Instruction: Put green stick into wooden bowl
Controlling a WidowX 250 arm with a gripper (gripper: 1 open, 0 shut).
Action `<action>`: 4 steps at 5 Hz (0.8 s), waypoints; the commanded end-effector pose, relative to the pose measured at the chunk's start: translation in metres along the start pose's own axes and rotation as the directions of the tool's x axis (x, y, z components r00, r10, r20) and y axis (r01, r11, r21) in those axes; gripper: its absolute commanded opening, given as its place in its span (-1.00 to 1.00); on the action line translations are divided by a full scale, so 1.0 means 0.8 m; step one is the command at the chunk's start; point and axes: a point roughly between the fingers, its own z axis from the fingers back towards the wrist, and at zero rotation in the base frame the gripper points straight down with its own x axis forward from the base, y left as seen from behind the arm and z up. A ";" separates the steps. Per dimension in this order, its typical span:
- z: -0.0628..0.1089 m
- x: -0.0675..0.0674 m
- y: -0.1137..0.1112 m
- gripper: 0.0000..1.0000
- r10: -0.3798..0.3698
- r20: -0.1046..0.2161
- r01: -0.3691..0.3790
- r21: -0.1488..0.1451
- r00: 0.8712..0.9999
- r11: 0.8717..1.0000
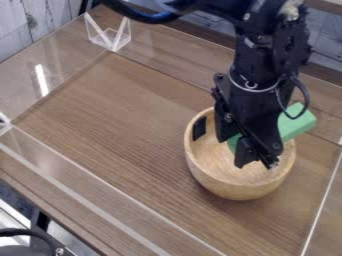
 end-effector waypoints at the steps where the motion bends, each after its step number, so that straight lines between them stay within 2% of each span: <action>1: 0.014 0.004 0.006 1.00 0.020 0.033 -0.019 -0.009 0.999 1.000; 2: 0.026 0.007 0.010 1.00 0.042 0.050 -0.042 -0.004 0.998 0.999; 4: 0.024 0.007 0.011 1.00 0.054 0.056 -0.054 -0.001 0.997 0.999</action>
